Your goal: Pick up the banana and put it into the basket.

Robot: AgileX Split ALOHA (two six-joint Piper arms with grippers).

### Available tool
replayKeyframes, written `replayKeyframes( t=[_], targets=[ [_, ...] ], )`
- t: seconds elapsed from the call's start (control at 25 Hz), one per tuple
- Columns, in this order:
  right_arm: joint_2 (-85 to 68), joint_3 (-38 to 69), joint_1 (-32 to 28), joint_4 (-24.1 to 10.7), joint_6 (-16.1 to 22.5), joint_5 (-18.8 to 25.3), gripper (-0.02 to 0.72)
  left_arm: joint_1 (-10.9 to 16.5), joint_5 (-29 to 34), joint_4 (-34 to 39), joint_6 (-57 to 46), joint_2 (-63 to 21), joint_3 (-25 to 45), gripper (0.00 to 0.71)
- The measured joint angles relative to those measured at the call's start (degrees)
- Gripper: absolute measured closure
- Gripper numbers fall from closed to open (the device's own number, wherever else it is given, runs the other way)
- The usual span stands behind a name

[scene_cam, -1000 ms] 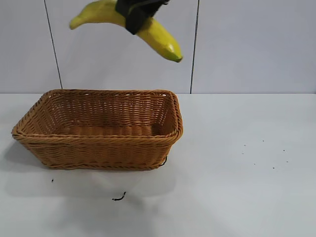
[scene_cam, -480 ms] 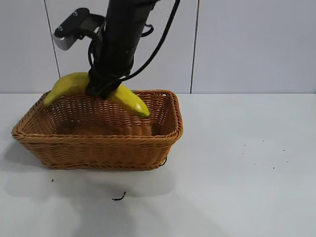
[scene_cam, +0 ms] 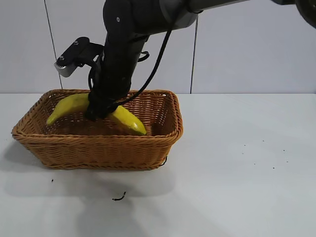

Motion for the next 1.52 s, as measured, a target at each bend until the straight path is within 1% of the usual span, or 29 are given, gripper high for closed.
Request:
replayKeyframes(
  t=[0.04, 0.08, 0.12, 0.2, 0.24, 0.4, 0.52, 0.64, 0.68, 0.8, 0.92, 1.0, 1.2, 1.28, 1.4, 1.52],
  targets=[
    [-0.1, 0.0, 0.0, 0.1, 0.1, 0.2, 0.101, 0.0, 0.0, 0.0, 0.0, 0.0, 0.0, 0.075],
    [-0.3, 0.0, 0.0, 0.1, 0.4, 0.4, 0.064, 0.0, 0.0, 0.0, 0.0, 0.0, 0.0, 0.075],
    [-0.7, 0.0, 0.0, 0.1, 1.1, 0.7, 0.042, 0.0, 0.0, 0.0, 0.0, 0.0, 0.0, 0.075],
    [-2.1, 0.0, 0.0, 0.0, 4.0, 2.5, 0.023, 0.0, 0.0, 0.0, 0.0, 0.0, 0.0, 0.075],
    [-3.2, 0.0, 0.0, -0.5, 6.0, 3.3, 0.017, 0.0, 0.0, 0.0, 0.0, 0.0, 0.0, 0.075],
    [-8.1, -0.2, -0.5, -3.5, 12.6, 9.2, 0.014, 0.0, 0.0, 0.0, 0.0, 0.0, 0.0, 0.075],
    [-11.0, -0.2, -2.7, -3.7, 17.8, 13.3, 0.014, 0.0, 0.0, 0.0, 0.0, 0.0, 0.0, 0.075],
    [-12.6, -0.3, -6.2, -3.6, 23.4, 16.8, 0.014, 0.0, 0.0, 0.0, 0.0, 0.0, 0.0, 0.075],
    [-12.7, -0.4, -7.6, -3.5, 24.7, 17.9, 0.014, 0.0, 0.0, 0.0, 0.0, 0.0, 0.0, 0.075],
    [-12.8, -0.4, -12.2, -1.3, 27.9, 21.8, 0.014, 0.0, 0.0, 0.0, 0.0, 0.0, 0.0, 0.075],
    [-12.8, -0.4, -17.1, 1.5, 28.8, 24.5, 0.014, 0.0, 0.0, 0.0, 0.0, 0.0, 0.0, 0.075],
    [-12.8, -0.4, -20.6, 2.2, 29.3, 25.9, 0.014, 0.0, 0.0, 0.0, 0.0, 0.0, 0.0, 0.075],
    [-12.8, -0.4, -28.8, 2.5, 29.8, 28.8, 0.014, 0.0, 0.0, 0.0, 0.0, 0.0, 0.0, 0.075],
    [-12.8, -0.4, -32.0, 2.5, 29.8, 29.1, 0.014, 0.0, 0.0, 0.0, 0.0, 0.0, 0.0, 0.075],
    [-12.8, -0.4, -35.4, 2.5, 29.6, 29.2, 0.014, 0.0, 0.0, 0.0, 0.0, 0.0, 0.0, 0.075],
    [-12.8, -0.4, -37.2, 2.4, 29.1, 29.6, 0.014, 0.0, 0.0, 0.0, 0.0, 0.0, 0.0, 0.075]
  ],
)
